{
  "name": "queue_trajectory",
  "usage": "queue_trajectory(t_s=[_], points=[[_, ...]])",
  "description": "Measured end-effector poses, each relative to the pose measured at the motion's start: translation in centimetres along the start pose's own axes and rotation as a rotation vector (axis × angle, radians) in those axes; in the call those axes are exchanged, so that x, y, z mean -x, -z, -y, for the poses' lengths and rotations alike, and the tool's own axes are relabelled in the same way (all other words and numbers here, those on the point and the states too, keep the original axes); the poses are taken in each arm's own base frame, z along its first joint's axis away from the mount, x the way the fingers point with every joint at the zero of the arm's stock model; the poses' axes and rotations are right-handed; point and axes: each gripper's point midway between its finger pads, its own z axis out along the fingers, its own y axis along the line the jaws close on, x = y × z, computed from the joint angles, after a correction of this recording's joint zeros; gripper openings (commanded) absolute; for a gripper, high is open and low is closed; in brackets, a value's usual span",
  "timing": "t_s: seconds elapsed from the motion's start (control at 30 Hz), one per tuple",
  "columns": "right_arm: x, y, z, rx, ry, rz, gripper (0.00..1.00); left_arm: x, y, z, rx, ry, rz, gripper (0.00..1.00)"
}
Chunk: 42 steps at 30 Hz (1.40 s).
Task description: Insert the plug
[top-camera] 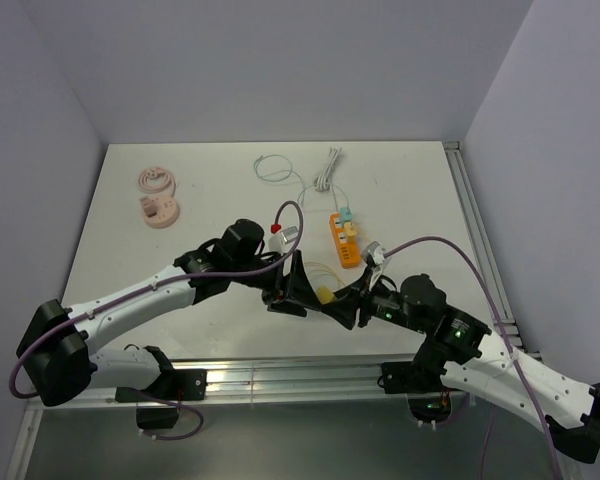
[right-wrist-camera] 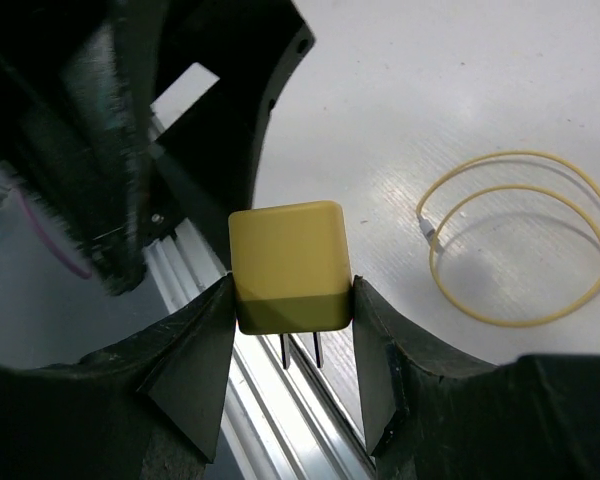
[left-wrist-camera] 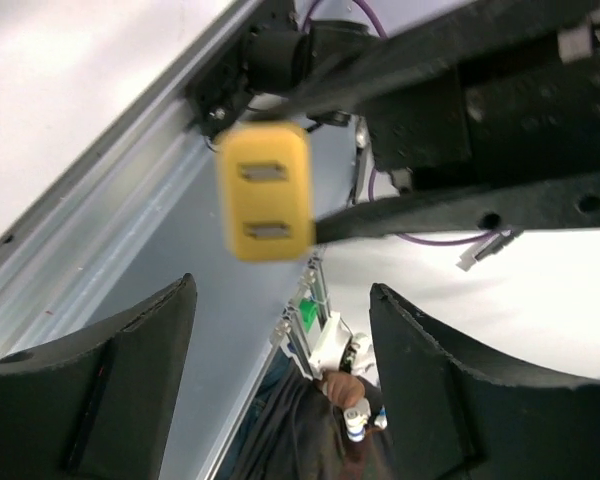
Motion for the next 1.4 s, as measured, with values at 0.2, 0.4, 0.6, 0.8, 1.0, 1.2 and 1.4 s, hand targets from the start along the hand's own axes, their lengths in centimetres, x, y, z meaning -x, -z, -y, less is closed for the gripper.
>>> queue_trajectory(t_s=[0.2,0.4,0.6,0.8,1.0,1.2,1.4], points=[[0.0,0.3,-1.2,0.068,0.012,-0.004,0.0,0.7,0.4,-0.7,0.031,0.004,0.024,0.68],[-1.3,-0.1,-1.9,0.101,0.021,-0.063,0.0,1.0,0.1,-0.9,0.039,0.007,0.024,0.6],[-2.2,-0.5,-2.6,0.115,0.037,-0.096,0.0,1.1,0.0,-0.9,0.033,0.003,0.021,0.59],[-2.7,-1.0,-2.4,0.094,0.044,-0.112,0.0,1.0,-0.2,-1.1,0.039,0.007,0.017,0.55],[-2.3,-0.8,-2.4,0.086,0.05,-0.091,0.0,0.9,-0.2,-1.1,0.037,0.003,0.011,0.53],[-2.1,-0.8,-2.3,0.076,0.054,-0.078,0.0,0.5,-0.4,-1.2,0.035,-0.009,-0.01,0.54],[-2.0,-0.8,-2.2,0.071,0.054,-0.072,0.0,0.3,-0.7,-1.5,0.041,-0.011,-0.025,0.54]])
